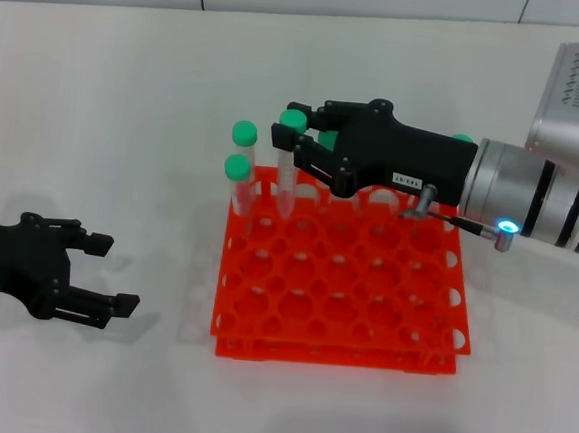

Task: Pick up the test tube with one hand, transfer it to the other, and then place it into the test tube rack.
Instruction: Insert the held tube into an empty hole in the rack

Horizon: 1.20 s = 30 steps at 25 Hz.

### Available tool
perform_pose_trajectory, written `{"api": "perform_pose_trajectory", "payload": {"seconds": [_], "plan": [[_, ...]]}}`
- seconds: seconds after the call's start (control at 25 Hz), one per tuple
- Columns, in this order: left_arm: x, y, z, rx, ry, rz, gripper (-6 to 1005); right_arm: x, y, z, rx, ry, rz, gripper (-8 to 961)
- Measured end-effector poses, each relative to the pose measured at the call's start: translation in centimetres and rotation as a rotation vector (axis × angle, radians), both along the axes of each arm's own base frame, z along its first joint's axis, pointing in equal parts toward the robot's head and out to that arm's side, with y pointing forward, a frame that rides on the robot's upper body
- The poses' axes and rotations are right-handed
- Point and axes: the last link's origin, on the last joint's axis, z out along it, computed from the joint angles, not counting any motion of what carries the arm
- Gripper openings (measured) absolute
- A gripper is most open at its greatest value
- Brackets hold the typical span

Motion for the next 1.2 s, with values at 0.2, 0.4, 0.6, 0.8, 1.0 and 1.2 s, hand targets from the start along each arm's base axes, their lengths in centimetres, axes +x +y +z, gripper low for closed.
{"api": "perform_pose_trajectory", "payload": {"seconds": [0.2, 0.4, 0.6, 0.8, 1.0, 1.2], "plan": [[0.00, -0.01, -0.04, -0.003, 0.003, -0.001, 893, 0.24, -0.08, -0.03, 0.000, -0.002, -0.006, 264], [0.03, -0.04, -0.16, -0.009, 0.006, -0.004, 893, 0.64, -0.19, -0.16, -0.005, -0.007, -0.017, 264], [0.01, 0.02, -0.20, -0.006, 0.009, -0.004, 893, 1.00, -0.34, -0.36, -0.011, -0.015, -0.023, 264], [-0.01, 0.01, -0.24, -0.007, 0.009, -0.003, 893, 0.98, -0.42, -0.46, -0.015, -0.017, -0.020, 264], [0.00, 0.06, -0.30, -0.008, 0.008, -0.003, 893, 0.92, -0.49, -0.57, -0.019, -0.020, -0.016, 264], [0.05, 0.15, -0.38, -0.009, 0.007, -0.003, 893, 0.70, -0.58, -0.75, -0.027, -0.024, -0.005, 264]]}}
